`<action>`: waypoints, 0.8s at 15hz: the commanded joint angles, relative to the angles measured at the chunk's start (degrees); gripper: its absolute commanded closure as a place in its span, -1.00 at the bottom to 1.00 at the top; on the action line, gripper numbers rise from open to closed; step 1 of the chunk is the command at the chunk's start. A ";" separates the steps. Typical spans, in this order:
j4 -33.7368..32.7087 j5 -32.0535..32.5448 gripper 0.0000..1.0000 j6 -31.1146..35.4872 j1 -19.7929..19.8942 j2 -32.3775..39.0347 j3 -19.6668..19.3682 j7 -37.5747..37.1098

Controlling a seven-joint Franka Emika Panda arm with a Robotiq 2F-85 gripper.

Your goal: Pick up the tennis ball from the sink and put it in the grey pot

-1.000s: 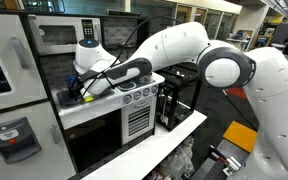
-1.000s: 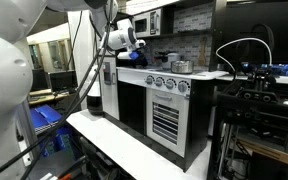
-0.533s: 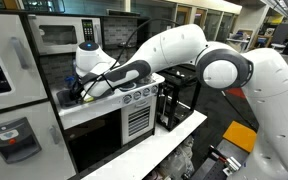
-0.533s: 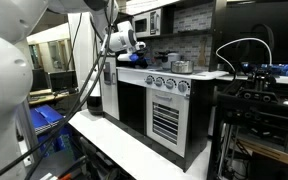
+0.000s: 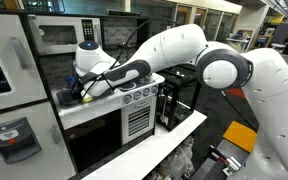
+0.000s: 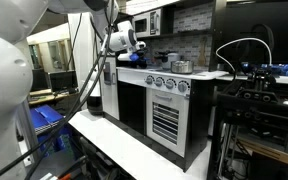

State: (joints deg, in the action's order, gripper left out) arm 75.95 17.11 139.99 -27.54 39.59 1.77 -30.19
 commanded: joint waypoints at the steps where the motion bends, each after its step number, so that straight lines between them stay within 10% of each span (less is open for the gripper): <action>1: -0.89 -0.76 0.18 -0.70 -0.86 0.37 -1.05 0.20; 12: 2.74 0.99 0.18 0.02 0.10 -5.46 -0.64 -0.38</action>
State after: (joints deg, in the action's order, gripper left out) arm 75.86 17.30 139.99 -27.41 37.86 1.73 -30.19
